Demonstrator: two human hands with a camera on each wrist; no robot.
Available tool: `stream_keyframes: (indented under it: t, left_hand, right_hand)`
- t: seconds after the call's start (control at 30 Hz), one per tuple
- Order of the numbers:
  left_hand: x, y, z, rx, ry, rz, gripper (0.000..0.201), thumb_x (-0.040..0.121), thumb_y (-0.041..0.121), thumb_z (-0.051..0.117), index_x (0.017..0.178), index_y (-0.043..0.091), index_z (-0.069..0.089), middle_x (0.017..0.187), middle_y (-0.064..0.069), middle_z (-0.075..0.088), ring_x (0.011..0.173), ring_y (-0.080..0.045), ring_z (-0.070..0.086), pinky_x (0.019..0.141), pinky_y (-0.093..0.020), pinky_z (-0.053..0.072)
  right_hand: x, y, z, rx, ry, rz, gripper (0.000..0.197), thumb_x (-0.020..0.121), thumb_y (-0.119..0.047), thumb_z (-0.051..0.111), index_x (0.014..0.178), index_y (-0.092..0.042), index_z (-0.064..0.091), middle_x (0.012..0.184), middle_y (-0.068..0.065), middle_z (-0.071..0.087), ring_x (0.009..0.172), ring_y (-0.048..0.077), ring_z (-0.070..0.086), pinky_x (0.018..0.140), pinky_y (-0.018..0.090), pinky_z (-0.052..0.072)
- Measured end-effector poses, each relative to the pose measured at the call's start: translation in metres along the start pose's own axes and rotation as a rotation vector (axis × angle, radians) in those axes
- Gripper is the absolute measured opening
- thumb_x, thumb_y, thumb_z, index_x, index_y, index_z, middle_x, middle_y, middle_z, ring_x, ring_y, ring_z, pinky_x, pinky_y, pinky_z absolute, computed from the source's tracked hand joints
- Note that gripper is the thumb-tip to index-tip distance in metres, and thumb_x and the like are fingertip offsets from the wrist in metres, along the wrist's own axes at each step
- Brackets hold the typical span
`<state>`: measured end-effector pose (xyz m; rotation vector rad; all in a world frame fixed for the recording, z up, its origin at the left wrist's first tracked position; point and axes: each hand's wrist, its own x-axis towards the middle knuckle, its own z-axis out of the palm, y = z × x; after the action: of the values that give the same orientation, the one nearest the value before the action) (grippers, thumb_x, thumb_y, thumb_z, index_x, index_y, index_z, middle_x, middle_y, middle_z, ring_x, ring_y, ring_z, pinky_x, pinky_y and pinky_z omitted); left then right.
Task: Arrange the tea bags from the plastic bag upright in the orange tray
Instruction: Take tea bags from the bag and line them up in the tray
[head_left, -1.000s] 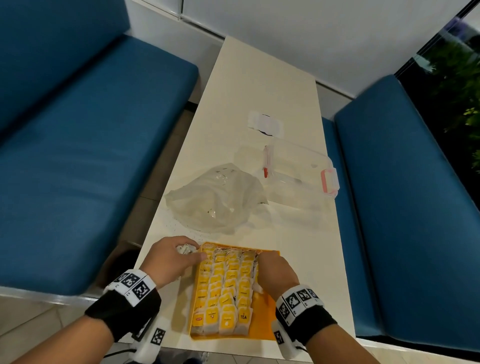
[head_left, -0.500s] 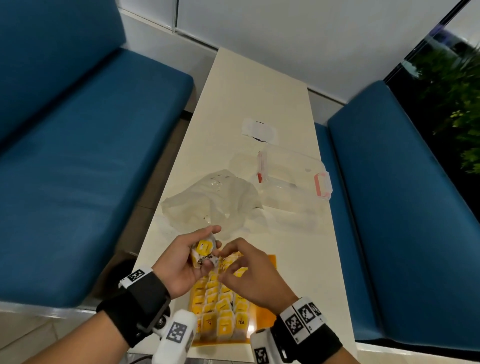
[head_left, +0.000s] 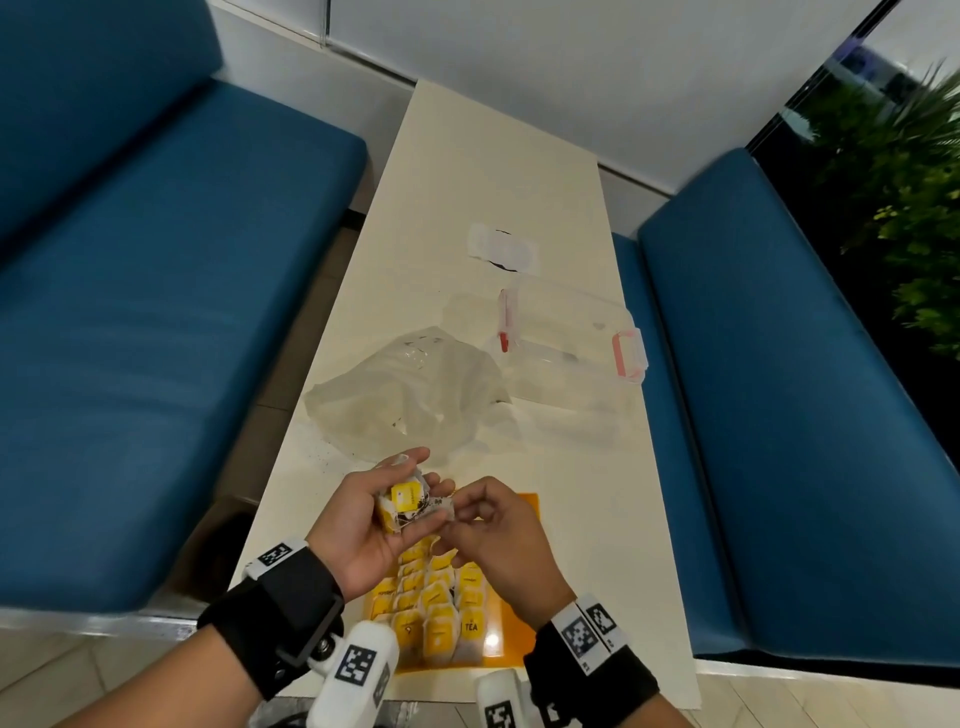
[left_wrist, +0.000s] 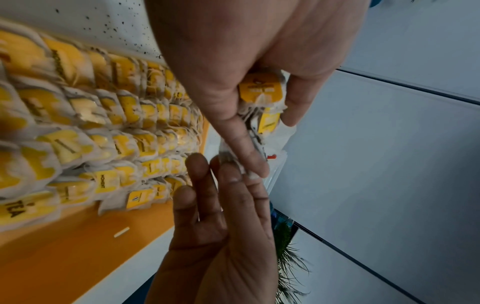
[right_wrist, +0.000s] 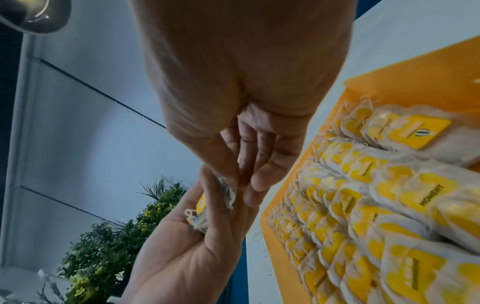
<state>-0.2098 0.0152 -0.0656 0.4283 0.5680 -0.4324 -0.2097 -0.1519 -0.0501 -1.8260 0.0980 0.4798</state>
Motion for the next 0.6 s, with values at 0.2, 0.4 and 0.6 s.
stream_keyframes:
  t: [0.2, 0.4, 0.6]
  left_hand:
    - [-0.003, 0.005, -0.006, 0.082, 0.056, 0.012, 0.029, 0.096, 0.011, 0.058, 0.124, 0.006, 0.064, 0.105, -0.020, 0.065, 0.101, -0.034, 0.074, 0.067, -0.044, 0.064]
    - [-0.004, 0.009, -0.013, 0.196, 0.121, 0.057, 0.025, 0.094, 0.010, 0.061, 0.119, 0.008, 0.067, 0.102, -0.015, 0.065, 0.091, -0.027, 0.074, 0.059, -0.033, 0.062]
    - [-0.008, 0.005, -0.013, 0.598, 0.093, 0.124, 0.016, 0.086, 0.021, 0.077, 0.096, 0.010, 0.071, 0.081, -0.008, 0.063, 0.065, -0.015, 0.059, 0.049, -0.023, 0.044]
  right_hand:
    - [0.002, -0.010, -0.012, -0.116, 0.104, 0.077, 0.025, 0.084, 0.004, 0.067, 0.094, -0.005, 0.046, 0.077, 0.014, 0.057, 0.063, 0.030, 0.072, 0.054, 0.034, 0.054]
    - [-0.003, -0.024, -0.040, -0.422, -0.076, 0.192, 0.021, 0.080, 0.003, 0.067, 0.079, -0.009, 0.049, 0.060, 0.018, 0.064, 0.058, 0.030, 0.072, 0.051, 0.032, 0.053]
    - [-0.008, -0.020, -0.050, -0.524, -0.195, 0.433, 0.030, 0.077, 0.008, 0.067, 0.080, -0.011, 0.044, 0.058, 0.016, 0.059, 0.048, 0.022, 0.065, 0.048, 0.028, 0.051]
